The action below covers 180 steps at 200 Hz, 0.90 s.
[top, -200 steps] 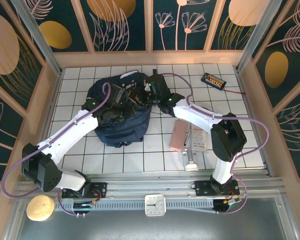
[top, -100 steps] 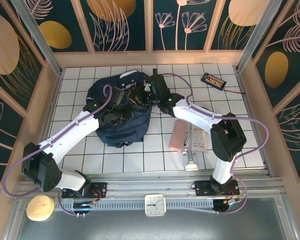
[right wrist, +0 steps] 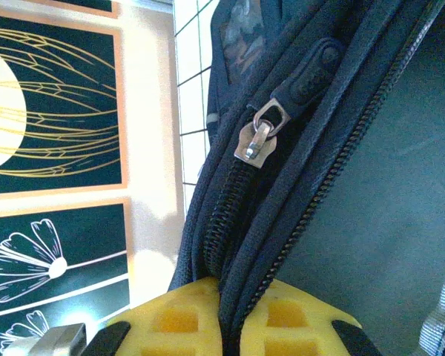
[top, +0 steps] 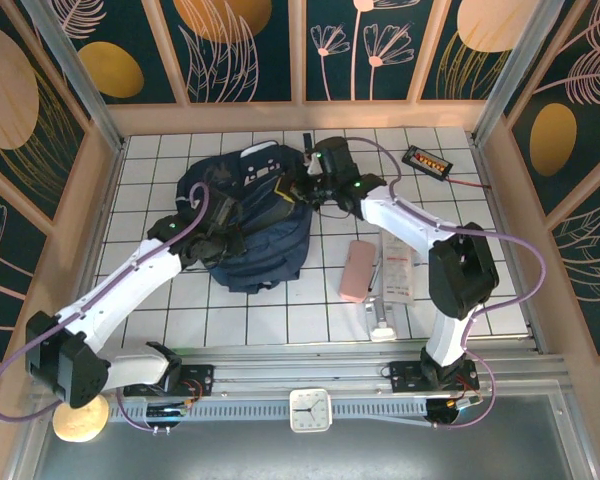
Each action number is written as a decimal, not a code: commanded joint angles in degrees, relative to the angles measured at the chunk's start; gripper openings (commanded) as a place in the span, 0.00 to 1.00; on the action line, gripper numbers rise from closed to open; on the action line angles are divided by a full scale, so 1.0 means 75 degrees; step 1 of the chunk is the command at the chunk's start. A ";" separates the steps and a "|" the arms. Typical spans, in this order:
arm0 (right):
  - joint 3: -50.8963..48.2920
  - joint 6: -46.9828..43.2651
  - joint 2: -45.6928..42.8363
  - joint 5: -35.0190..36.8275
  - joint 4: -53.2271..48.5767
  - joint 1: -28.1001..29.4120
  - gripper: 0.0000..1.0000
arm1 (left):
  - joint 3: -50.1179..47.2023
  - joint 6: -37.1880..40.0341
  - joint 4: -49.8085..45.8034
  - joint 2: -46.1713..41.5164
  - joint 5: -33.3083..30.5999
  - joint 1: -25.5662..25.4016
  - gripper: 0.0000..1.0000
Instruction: Pack the student bag
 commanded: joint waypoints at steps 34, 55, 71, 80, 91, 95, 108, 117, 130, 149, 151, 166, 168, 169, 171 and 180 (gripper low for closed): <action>0.0466 -0.1879 -0.0015 -0.1192 -0.0601 -0.1452 0.00 | -0.0850 0.0882 -0.1356 -0.0613 -0.0765 0.1145 0.00; 0.0332 -0.1762 -0.0024 -0.1753 -0.0271 -0.1794 0.00 | -0.1097 0.1296 -0.1142 -0.0600 -0.1096 0.1807 0.00; 0.0418 -0.1698 0.0084 -0.2141 -0.0151 -0.1941 0.00 | -0.1318 0.1622 -0.0750 -0.0470 -0.1430 0.2377 0.00; 0.0509 -0.1665 0.0153 -0.2304 -0.0153 -0.2000 0.00 | -0.1508 0.1621 -0.0555 -0.0350 -0.1610 0.2816 0.00; 0.0601 -0.1599 0.0245 -0.2492 -0.0124 -0.2042 0.00 | -0.1764 0.1661 0.0091 -0.0346 -0.1339 0.3320 0.00; 0.0634 -0.1557 0.0270 -0.2559 -0.0101 -0.2042 0.00 | -0.1829 0.1612 0.0240 -0.0365 -0.1401 0.3412 0.00; 0.0721 -0.1445 0.0328 -0.2669 -0.0049 -0.2031 0.00 | -0.1768 0.1663 0.0535 -0.0264 -0.1561 0.3545 0.00; 0.0783 -0.1327 0.0358 -0.2792 0.0065 -0.2027 0.00 | -0.1591 0.1732 0.0600 -0.0045 -0.1671 0.3582 0.00; 0.0861 -0.1259 0.0374 -0.2835 0.0129 -0.2045 0.00 | -0.1329 0.1881 0.0695 0.0224 -0.1922 0.3581 0.00; 0.0999 -0.1203 0.0448 -0.2910 0.0086 -0.2092 0.00 | -0.1052 0.2063 0.0866 0.0315 -0.1684 0.3593 0.00; 0.1000 -0.1176 0.0453 -0.2919 0.0102 -0.2098 0.00 | -0.1024 0.2077 0.0886 0.0296 -0.1626 0.3587 0.00; 0.0896 -0.0896 0.0445 -0.2943 0.0415 -0.2064 0.00 | -0.0961 0.2046 0.1151 0.0002 -0.0680 0.3566 0.00; 0.0857 -0.0844 0.0438 -0.2924 0.0481 -0.2044 0.05 | -0.0977 0.2006 0.1212 -0.0063 -0.0534 0.3562 0.00; 0.0841 -0.0820 0.0435 -0.2913 0.0509 -0.2045 0.08 | -0.0988 0.1987 0.1234 -0.0105 -0.0455 0.3558 0.00; 0.0800 -0.0758 0.0427 -0.2893 0.0568 -0.2025 0.15 | -0.1005 0.1959 0.1300 -0.0175 -0.0328 0.3546 0.00; 0.0564 -0.0509 0.0369 -0.2757 0.0912 -0.1910 0.43 | -0.1103 0.1771 0.1454 -0.0474 0.0165 0.3452 0.00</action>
